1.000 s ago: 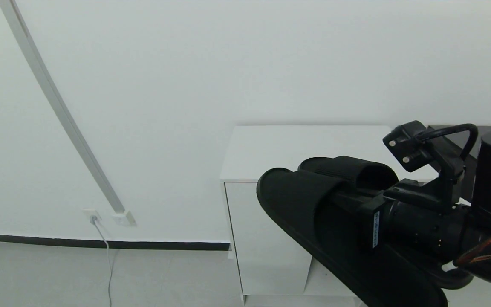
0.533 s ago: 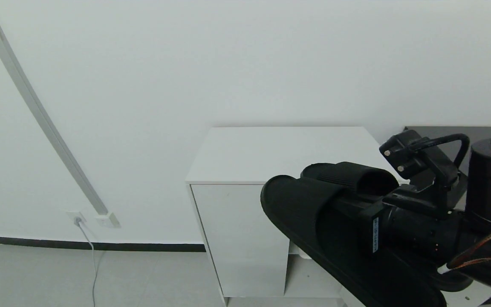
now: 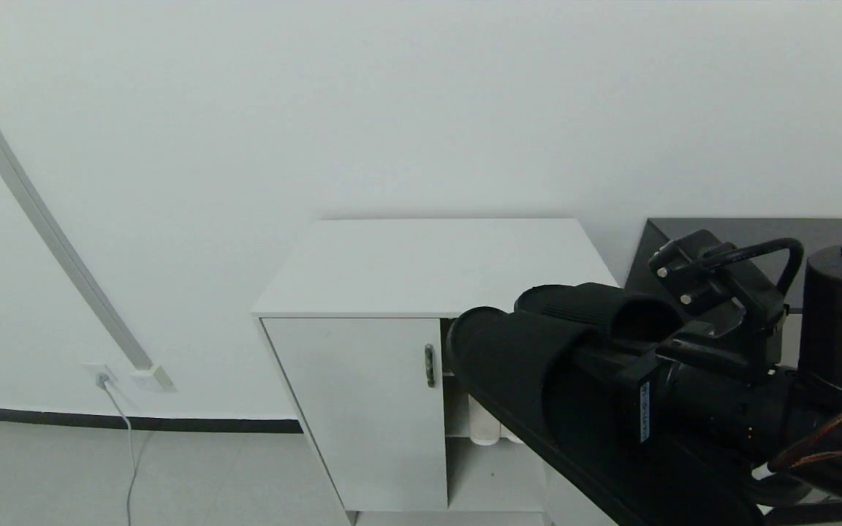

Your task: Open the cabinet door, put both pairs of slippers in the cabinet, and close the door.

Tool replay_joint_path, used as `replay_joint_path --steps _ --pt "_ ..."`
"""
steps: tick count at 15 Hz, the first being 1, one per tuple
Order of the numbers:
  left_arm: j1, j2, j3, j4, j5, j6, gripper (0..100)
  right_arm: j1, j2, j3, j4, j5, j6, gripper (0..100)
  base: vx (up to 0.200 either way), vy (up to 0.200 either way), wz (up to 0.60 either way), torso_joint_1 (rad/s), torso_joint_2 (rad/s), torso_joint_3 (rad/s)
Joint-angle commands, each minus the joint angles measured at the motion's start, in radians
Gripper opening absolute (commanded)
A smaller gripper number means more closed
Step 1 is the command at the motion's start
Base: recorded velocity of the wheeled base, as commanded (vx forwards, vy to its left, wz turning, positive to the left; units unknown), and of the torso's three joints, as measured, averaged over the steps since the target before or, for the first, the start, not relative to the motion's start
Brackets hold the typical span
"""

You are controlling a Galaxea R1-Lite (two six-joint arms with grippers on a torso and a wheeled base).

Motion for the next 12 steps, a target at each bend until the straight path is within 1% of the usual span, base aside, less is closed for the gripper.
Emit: replay_joint_path --steps 1,2,12 --pt "0.001 0.001 0.0 0.001 0.001 -0.001 0 0.0 0.002 0.001 0.0 0.0 0.0 0 0.0 -0.2 0.0 -0.002 0.01 0.002" --pt "0.001 0.001 0.0 0.0 0.001 -0.001 0 0.0 0.002 0.004 0.0 0.0 0.0 0 0.0 -0.2 0.0 0.002 0.01 0.002" --pt "0.001 0.001 0.0 0.0 0.001 -0.002 0 0.001 0.002 0.023 0.0 0.003 -0.026 0 0.0 0.0 0.0 0.0 0.0 0.0"
